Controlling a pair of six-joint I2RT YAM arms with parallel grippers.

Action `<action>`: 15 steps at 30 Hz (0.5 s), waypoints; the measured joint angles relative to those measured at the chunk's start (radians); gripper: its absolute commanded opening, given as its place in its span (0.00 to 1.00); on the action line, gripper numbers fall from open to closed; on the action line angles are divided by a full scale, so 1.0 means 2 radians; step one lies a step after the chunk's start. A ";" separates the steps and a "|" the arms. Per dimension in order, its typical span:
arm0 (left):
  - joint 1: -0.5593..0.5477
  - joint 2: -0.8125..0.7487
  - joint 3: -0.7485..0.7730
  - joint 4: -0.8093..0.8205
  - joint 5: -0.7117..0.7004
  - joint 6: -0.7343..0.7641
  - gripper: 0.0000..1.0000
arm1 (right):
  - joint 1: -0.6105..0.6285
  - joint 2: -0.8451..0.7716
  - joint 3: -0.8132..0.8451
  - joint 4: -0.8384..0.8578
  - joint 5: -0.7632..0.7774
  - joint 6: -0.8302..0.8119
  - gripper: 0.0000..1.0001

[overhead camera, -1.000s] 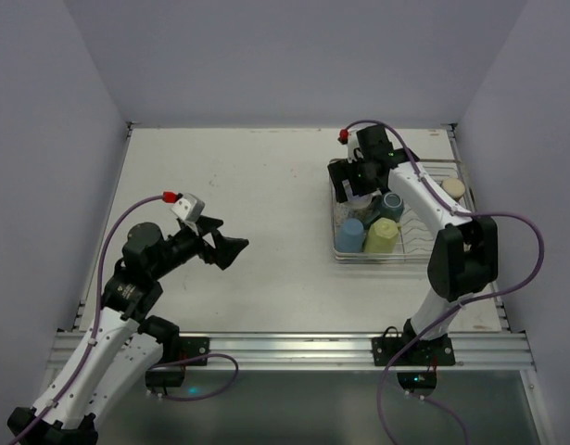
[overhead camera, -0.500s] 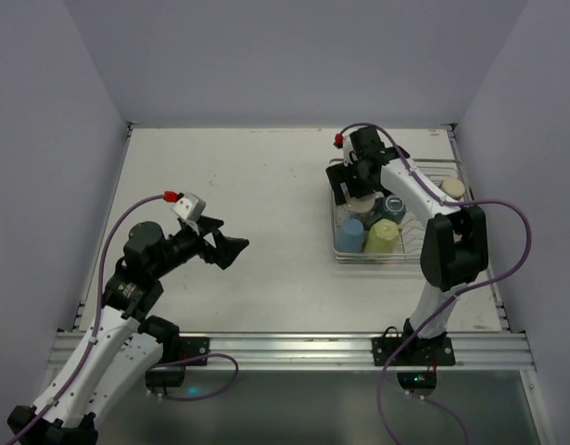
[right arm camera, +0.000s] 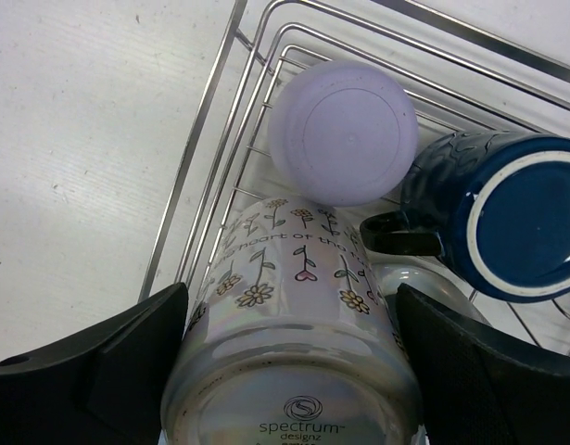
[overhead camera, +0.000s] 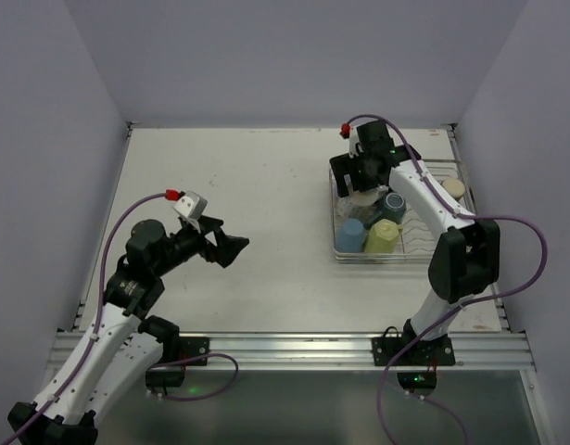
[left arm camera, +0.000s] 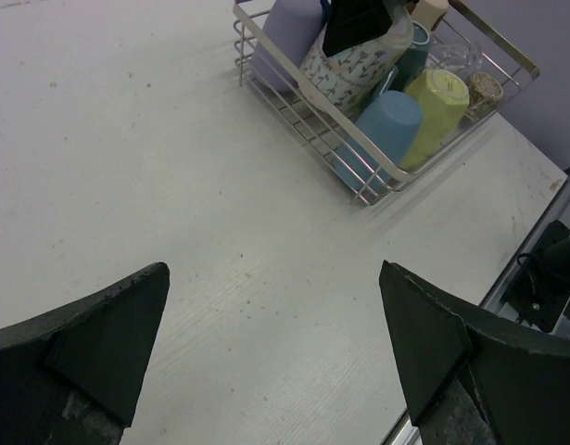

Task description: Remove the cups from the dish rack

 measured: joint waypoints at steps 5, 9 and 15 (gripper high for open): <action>0.000 0.009 0.002 0.003 0.000 -0.015 1.00 | 0.000 -0.014 0.000 0.000 -0.002 0.012 0.39; 0.000 0.026 0.002 0.028 0.017 -0.062 1.00 | 0.000 -0.044 0.000 0.000 -0.002 0.027 0.34; 0.000 0.085 -0.004 0.150 0.074 -0.161 1.00 | -0.003 -0.109 -0.001 0.006 -0.017 0.052 0.32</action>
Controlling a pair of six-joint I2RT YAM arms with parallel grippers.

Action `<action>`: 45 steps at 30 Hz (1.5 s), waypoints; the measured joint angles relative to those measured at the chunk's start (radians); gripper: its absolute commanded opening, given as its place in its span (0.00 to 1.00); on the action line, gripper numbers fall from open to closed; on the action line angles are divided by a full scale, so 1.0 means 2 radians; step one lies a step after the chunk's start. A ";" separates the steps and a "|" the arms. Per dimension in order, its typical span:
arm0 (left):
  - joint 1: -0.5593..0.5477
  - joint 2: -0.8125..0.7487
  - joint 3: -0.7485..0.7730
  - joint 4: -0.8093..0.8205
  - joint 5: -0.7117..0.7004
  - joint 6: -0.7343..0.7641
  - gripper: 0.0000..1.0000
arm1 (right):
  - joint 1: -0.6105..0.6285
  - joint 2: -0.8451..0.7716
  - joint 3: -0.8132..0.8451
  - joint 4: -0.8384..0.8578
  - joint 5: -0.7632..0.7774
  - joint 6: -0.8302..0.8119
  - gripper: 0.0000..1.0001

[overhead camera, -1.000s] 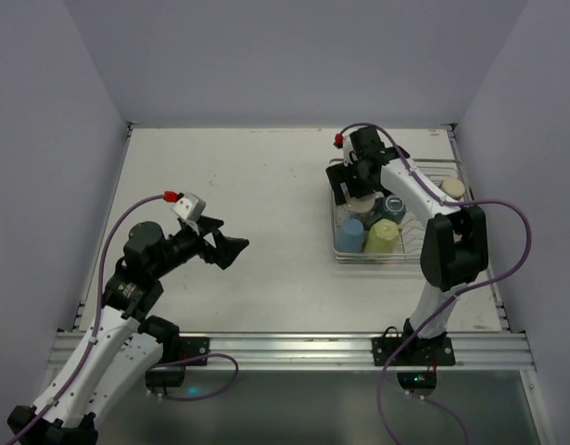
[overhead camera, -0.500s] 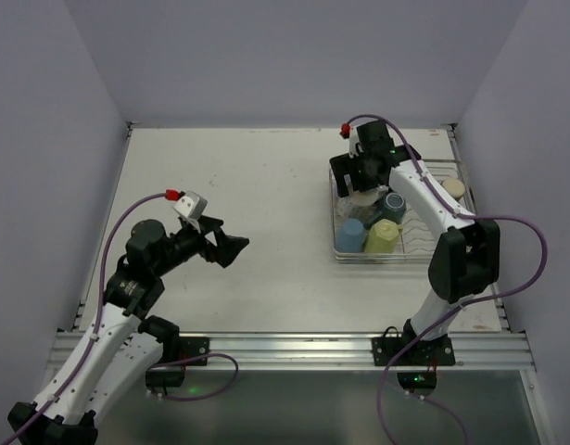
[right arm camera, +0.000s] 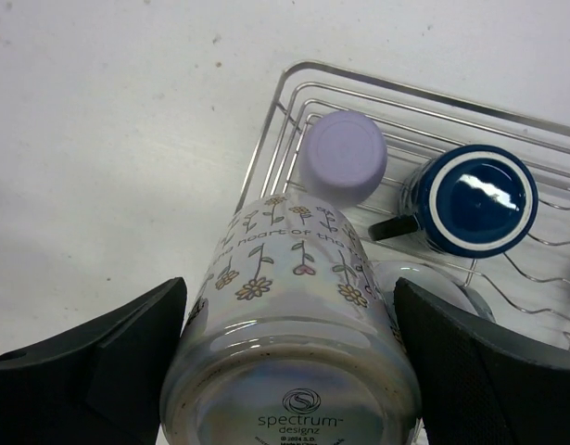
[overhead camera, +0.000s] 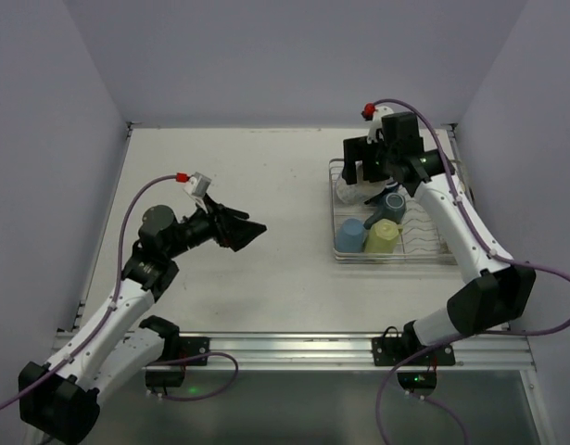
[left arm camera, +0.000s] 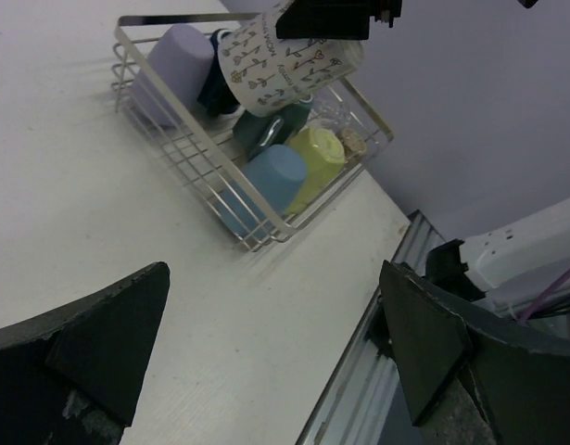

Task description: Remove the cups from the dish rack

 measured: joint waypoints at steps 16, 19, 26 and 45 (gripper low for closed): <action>-0.062 0.253 0.029 0.332 0.049 -0.167 0.97 | -0.030 -0.135 -0.106 0.117 -0.142 0.146 0.29; -0.071 0.307 0.054 0.371 0.050 -0.184 0.96 | -0.030 -0.155 -0.126 0.149 -0.167 0.171 0.29; -0.083 0.381 0.105 0.432 0.053 -0.218 0.92 | -0.030 -0.177 -0.182 0.226 -0.224 0.226 0.29; -0.139 0.443 0.105 0.579 0.014 -0.347 0.07 | -0.043 -0.204 -0.348 0.492 -0.253 0.418 0.30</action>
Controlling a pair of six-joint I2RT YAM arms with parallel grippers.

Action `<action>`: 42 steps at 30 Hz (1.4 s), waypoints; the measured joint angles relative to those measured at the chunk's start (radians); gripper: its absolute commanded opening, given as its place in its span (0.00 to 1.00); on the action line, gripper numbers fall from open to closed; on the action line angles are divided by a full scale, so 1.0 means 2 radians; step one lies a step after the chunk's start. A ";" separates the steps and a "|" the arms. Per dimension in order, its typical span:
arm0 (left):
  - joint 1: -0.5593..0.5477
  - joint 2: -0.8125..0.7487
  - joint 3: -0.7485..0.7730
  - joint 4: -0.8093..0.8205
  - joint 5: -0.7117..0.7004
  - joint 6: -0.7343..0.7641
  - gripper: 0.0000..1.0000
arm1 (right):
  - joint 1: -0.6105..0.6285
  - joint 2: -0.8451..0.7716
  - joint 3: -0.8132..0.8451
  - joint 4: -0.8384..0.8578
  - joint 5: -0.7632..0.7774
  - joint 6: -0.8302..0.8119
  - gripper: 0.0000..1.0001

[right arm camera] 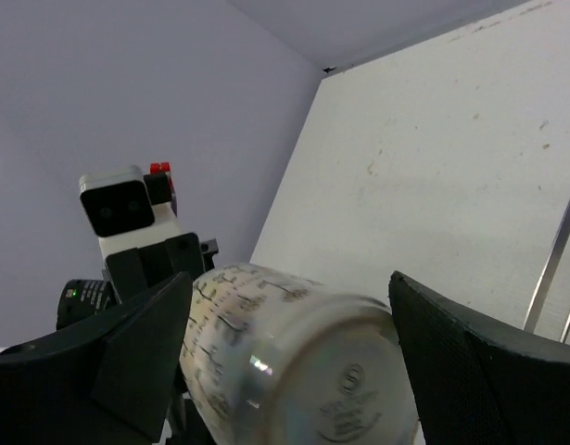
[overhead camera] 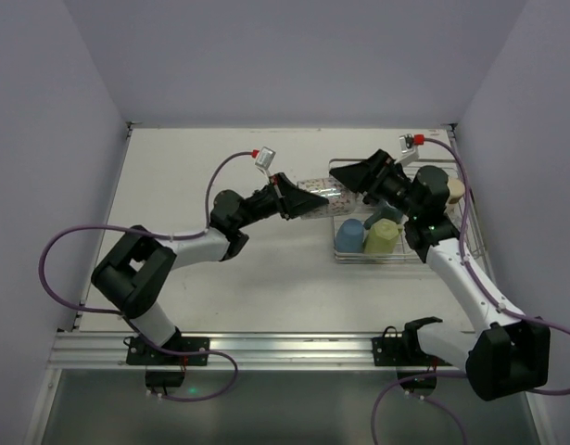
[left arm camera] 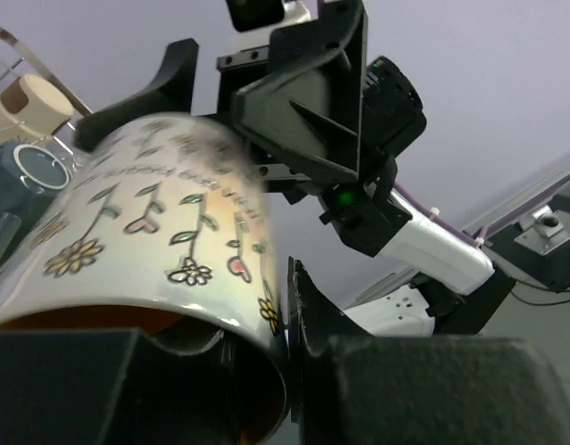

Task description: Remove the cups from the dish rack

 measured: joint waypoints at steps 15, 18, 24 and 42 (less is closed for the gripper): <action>-0.014 -0.180 -0.043 -0.229 -0.051 0.141 0.00 | 0.010 0.010 -0.010 0.076 -0.015 0.028 0.99; -0.007 -0.237 0.034 -0.418 -0.123 0.247 0.00 | 0.010 -0.016 -0.010 0.039 0.007 0.006 0.99; 0.126 -0.198 0.191 -0.650 -0.216 0.378 0.00 | 0.028 -0.089 -0.012 -0.052 0.042 -0.058 0.99; 0.320 0.106 0.301 -0.870 -0.372 0.473 0.10 | 0.131 -0.177 -0.064 -0.191 0.107 -0.159 0.99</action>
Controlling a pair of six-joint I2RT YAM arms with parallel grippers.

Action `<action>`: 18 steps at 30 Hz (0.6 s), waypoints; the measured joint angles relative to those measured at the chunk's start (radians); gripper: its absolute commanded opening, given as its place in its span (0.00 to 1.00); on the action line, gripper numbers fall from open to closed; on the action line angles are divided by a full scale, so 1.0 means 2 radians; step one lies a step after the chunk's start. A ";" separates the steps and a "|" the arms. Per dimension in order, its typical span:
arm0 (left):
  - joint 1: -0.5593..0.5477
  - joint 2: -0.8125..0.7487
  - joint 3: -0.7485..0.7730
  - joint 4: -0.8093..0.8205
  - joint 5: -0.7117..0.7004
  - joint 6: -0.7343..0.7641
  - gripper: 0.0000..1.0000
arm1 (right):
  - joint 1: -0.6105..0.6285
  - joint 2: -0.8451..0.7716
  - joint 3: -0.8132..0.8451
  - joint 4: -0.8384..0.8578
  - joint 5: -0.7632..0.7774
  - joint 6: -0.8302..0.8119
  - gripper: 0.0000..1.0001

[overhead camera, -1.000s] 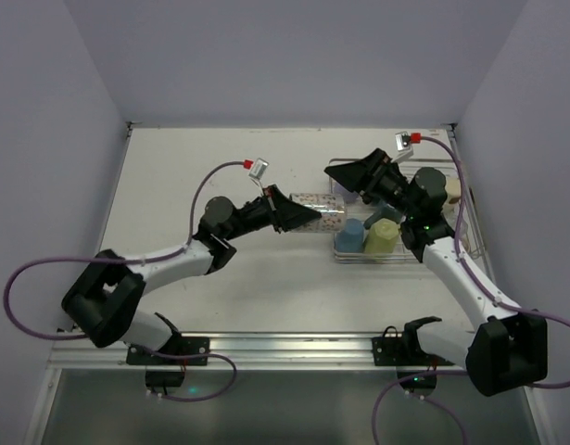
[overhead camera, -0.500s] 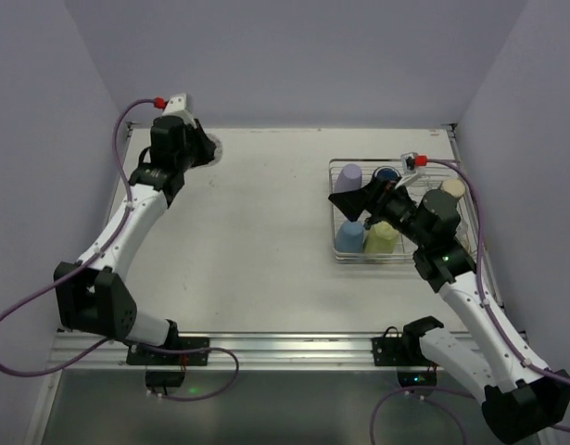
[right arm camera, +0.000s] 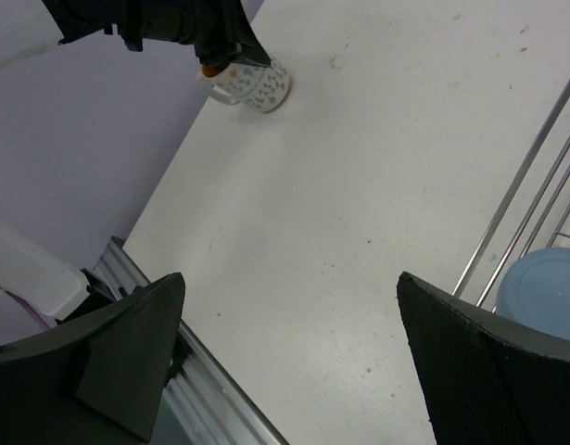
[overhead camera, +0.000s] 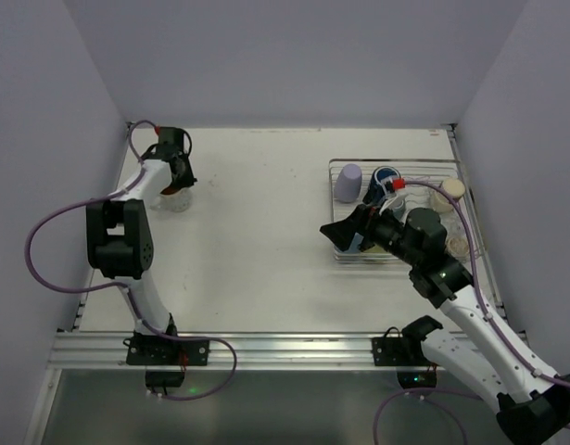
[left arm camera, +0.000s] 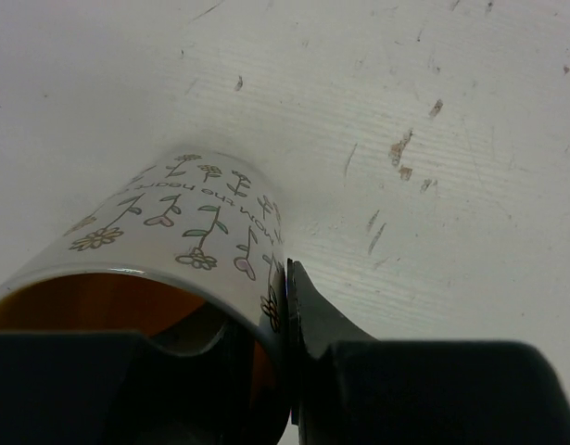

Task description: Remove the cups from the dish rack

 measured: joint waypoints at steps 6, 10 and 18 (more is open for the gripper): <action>0.000 0.019 0.029 -0.016 -0.023 0.014 0.79 | 0.004 0.011 -0.005 -0.010 0.023 -0.010 0.99; 0.001 0.002 0.037 -0.012 -0.028 0.011 1.00 | 0.005 0.011 -0.004 -0.037 0.058 -0.024 0.99; -0.002 -0.125 0.008 0.019 0.010 -0.009 1.00 | 0.005 0.012 0.019 -0.118 0.159 -0.048 0.90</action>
